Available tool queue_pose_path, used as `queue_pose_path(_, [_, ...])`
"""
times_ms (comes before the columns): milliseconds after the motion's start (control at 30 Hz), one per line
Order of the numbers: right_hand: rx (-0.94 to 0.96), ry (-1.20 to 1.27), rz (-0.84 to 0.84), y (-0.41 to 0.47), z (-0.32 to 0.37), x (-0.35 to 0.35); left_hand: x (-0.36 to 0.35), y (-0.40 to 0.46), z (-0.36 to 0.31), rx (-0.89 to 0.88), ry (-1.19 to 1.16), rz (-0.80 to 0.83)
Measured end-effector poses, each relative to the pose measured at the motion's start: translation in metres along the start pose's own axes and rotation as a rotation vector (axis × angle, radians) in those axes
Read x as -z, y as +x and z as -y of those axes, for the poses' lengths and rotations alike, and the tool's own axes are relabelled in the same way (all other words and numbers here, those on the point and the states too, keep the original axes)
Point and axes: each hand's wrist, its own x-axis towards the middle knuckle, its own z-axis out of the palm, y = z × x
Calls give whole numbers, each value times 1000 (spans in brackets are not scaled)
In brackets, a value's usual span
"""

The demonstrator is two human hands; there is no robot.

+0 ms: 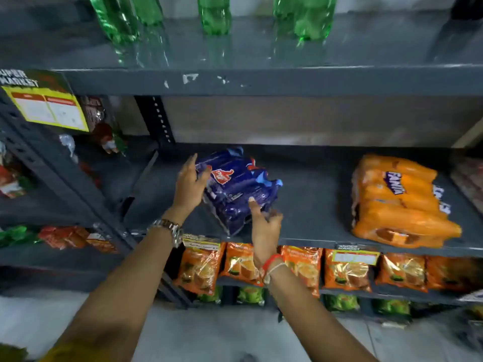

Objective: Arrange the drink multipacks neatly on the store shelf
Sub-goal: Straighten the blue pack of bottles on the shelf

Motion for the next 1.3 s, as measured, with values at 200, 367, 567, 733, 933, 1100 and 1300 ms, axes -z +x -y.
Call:
queue_pose_path(200, [-319,145,-22,22,6,-20,11,58,-2,256,-172,176])
queue_pose_path(367, [-339,138,-39,40,19,-23,10,87,15,316,-47,363])
queue_pose_path(567, [-303,-67,42,82,57,-20,17,64,10,457,-64,311])
queue_pose_path(733, [-147,-175,284,100,67,-9,17,38,9,488,-301,110])
queue_pose_path(933, [199,-317,418,96,32,6,8,-26,26,283,-406,-132])
queue_pose_path(1100, [273,-392,401,81,6,20,-2,-53,48,250,-345,-184])
queue_pose_path(1300, [194,-145,393,73,14,21,-9,-67,46,267,-370,-354])
